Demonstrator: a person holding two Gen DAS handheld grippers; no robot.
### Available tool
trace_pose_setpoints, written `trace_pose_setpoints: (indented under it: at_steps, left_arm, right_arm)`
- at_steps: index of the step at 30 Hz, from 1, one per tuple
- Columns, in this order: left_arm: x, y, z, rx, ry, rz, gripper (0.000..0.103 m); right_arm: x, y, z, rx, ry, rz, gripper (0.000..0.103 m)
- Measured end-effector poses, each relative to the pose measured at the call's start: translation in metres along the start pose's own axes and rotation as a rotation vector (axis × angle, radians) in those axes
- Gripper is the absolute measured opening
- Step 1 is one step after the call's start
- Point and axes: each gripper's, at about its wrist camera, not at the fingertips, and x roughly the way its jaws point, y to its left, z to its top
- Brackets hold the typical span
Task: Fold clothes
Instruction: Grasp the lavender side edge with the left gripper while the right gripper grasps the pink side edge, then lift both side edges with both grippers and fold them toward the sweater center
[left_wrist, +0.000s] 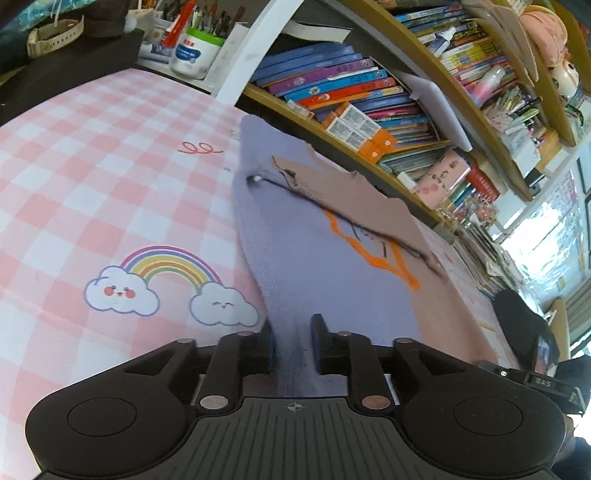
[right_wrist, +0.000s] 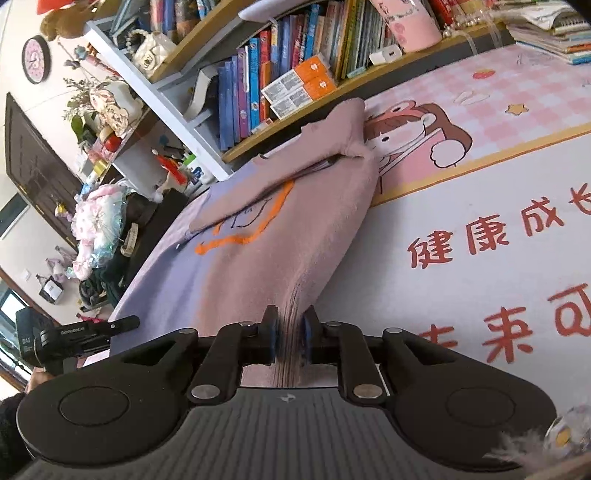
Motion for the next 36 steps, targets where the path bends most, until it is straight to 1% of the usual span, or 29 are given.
trace_pose_setpoints:
  at_steps: [8,12,14,15,16,18,23,25,29,31,33,36]
  left_arm:
    - [0.005,-0.005,0.002,0.024,0.0,0.011,0.026]
    - [0.006,-0.003,0.003,0.012,0.0,0.0,0.024]
    - [0.007,-0.003,0.004,0.005,-0.008,0.006,0.019]
    - [0.008,-0.002,0.004,0.006,-0.014,0.023,0.009]
    - [0.01,-0.001,0.004,0.007,-0.021,0.035,0.006]
    - [0.011,0.001,0.005,-0.01,-0.028,0.025,0.006]
    - [0.003,-0.006,0.003,0.009,-0.028,-0.024,0.006]
    - [-0.001,-0.008,0.001,0.01,-0.023,-0.04,0.006]
    - [-0.003,-0.006,-0.007,-0.007,0.004,-0.046,0.006]
    - [-0.002,-0.004,-0.01,-0.024,0.022,-0.042,0.011]
    - [-0.004,0.0,-0.013,-0.034,0.026,-0.058,0.015]
    - [-0.008,0.004,-0.015,-0.052,0.021,-0.077,0.017]
  right_arm:
    - [0.001,-0.013,-0.001,0.07,0.0,0.052,0.014]
    - [0.001,-0.012,-0.001,0.066,0.0,0.052,0.014]
    - [0.0,-0.013,-0.002,0.07,-0.004,0.046,0.011]
    - [0.0,-0.013,-0.002,0.071,-0.007,0.043,0.011]
    - [-0.001,-0.014,-0.003,0.078,-0.013,0.04,0.01]
    - [-0.002,-0.015,-0.004,0.09,-0.026,0.035,0.009]
    - [-0.018,-0.01,-0.004,0.068,-0.068,0.029,0.008]
    - [-0.024,-0.007,-0.005,0.058,-0.064,0.028,0.008]
    - [-0.028,-0.005,-0.011,0.045,-0.04,0.016,0.009]
    - [-0.031,-0.007,-0.014,0.049,-0.034,0.015,0.009]
    - [-0.032,-0.008,-0.016,0.053,-0.031,0.008,0.009]
    - [-0.033,-0.009,-0.02,0.058,-0.032,-0.002,0.009]
